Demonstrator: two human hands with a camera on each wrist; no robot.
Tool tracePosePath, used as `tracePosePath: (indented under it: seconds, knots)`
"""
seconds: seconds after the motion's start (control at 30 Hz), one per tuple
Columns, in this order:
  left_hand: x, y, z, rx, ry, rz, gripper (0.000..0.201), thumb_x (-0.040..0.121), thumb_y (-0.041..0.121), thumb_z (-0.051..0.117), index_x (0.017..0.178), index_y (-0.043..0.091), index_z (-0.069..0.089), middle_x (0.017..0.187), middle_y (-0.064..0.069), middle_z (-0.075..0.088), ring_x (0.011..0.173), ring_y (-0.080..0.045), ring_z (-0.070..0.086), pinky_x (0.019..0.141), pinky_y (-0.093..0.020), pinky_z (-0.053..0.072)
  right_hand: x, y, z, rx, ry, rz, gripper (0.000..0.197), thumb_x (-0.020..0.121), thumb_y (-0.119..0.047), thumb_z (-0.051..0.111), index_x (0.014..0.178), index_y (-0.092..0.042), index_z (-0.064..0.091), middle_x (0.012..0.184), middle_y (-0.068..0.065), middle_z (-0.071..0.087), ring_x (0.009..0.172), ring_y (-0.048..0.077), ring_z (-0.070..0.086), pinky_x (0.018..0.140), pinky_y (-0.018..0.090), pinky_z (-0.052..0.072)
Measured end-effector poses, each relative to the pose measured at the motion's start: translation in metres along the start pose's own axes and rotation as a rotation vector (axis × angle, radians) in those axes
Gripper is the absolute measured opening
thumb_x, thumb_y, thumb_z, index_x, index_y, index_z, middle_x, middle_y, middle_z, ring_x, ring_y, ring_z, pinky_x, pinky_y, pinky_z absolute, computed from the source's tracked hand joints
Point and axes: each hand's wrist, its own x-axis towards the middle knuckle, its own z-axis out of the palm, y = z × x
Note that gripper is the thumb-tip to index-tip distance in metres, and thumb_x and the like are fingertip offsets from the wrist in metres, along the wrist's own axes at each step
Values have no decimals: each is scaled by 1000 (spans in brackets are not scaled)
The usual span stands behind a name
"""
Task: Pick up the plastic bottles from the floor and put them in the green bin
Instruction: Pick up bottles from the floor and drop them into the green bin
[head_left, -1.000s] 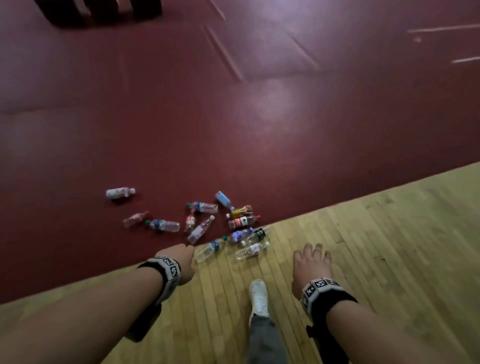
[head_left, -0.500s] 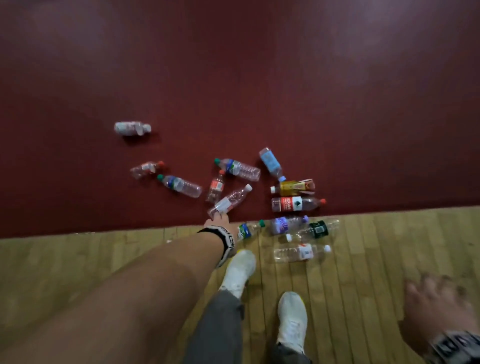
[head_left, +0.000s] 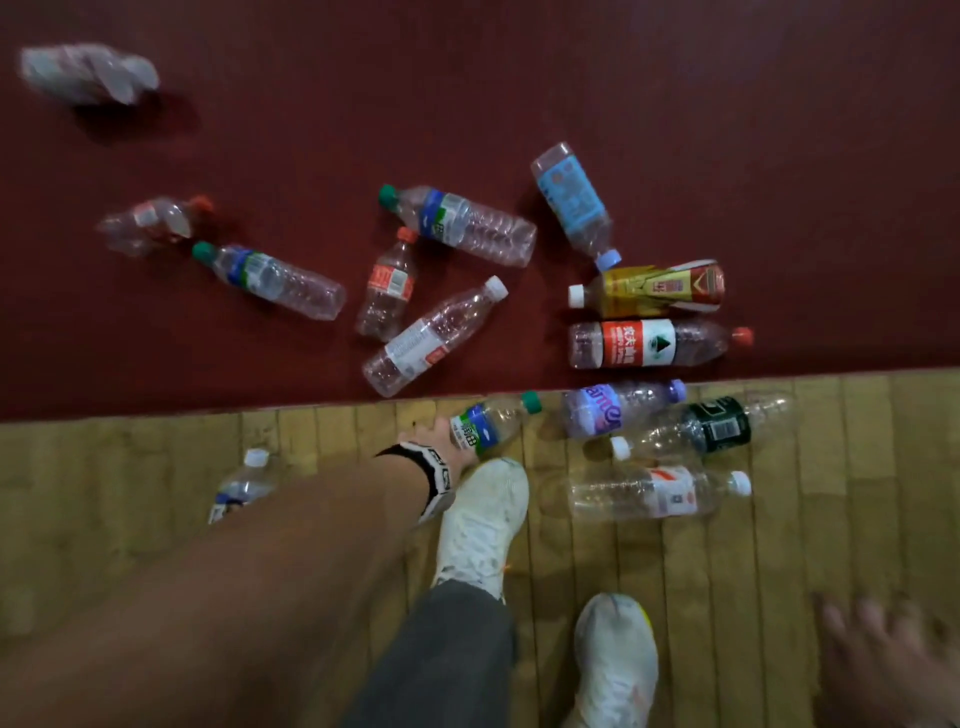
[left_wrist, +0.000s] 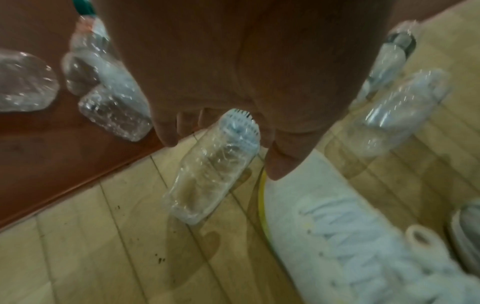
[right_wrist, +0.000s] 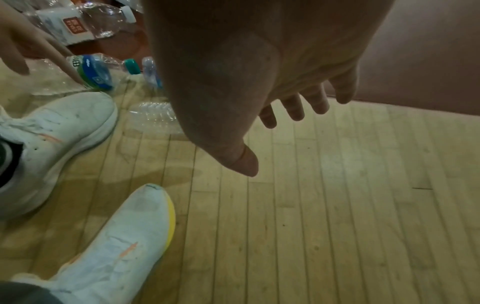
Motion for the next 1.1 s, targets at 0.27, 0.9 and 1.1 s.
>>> tracePosePath:
  seconds: [0.27, 0.9, 1.1]
  knots:
    - [-54, -8, -4, -372, 158, 21, 68, 73, 46, 67, 133, 49, 35, 128, -11, 31, 100, -31, 58, 95, -37, 49, 24, -65, -65, -128, 49, -249, 61, 102, -26, 34, 156, -14, 9, 162, 21, 11, 147, 43, 14, 115, 54, 24]
    - [-138, 15, -11, -295, 300, 94, 55, 87, 38, 56, 135, 51, 32, 139, -4, 24, 112, -20, 51, 95, -30, 46, 27, -30, -28, 104, 137, -84, 42, 100, -32, 43, 139, -18, 36, 136, 9, 48, 124, 29, 48, 96, 39, 42]
    - [-297, 76, -84, -234, 416, 199, 57, 86, 39, 54, 135, 54, 29, 140, -3, 26, 118, -19, 48, 102, -29, 41, -112, 93, -89, 257, 296, -10, 50, 100, -37, 46, 142, -13, 32, 134, 10, 47, 122, 29, 47, 94, 40, 41]
